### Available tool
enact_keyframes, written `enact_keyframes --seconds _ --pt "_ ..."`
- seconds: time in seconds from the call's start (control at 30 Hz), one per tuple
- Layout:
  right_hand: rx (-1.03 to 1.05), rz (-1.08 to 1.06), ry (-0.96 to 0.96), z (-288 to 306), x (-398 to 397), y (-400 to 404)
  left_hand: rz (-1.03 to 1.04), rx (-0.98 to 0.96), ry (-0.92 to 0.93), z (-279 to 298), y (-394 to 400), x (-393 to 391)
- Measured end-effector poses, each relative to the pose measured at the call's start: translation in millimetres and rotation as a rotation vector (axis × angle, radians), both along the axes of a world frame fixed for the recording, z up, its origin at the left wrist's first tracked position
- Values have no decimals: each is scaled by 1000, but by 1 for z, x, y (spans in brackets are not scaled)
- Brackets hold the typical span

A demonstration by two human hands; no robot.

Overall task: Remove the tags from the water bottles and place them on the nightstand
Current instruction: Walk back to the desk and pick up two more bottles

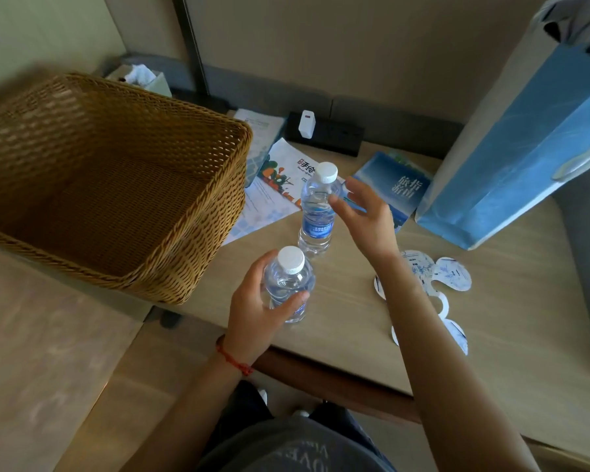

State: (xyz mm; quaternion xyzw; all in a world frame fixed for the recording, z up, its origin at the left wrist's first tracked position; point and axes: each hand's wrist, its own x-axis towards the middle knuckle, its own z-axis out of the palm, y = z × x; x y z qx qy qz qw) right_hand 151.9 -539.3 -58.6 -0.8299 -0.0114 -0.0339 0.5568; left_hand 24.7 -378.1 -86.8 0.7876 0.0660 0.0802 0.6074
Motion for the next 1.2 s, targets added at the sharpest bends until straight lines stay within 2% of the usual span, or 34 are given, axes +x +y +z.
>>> enact_keyframes --seconds 0.13,0.5,0.73,1.2 --pt "44 85 3 -6 15 10 -13 -18 -2 -3 2 1" --pt "26 65 65 -26 27 19 -58 3 -41 -1 3 6" --pt "75 1 -31 -28 10 12 -74 35 -50 -3 3 10" --pt "158 -133 -54 -27 -38 -19 -135 -10 -73 -8 9 13"
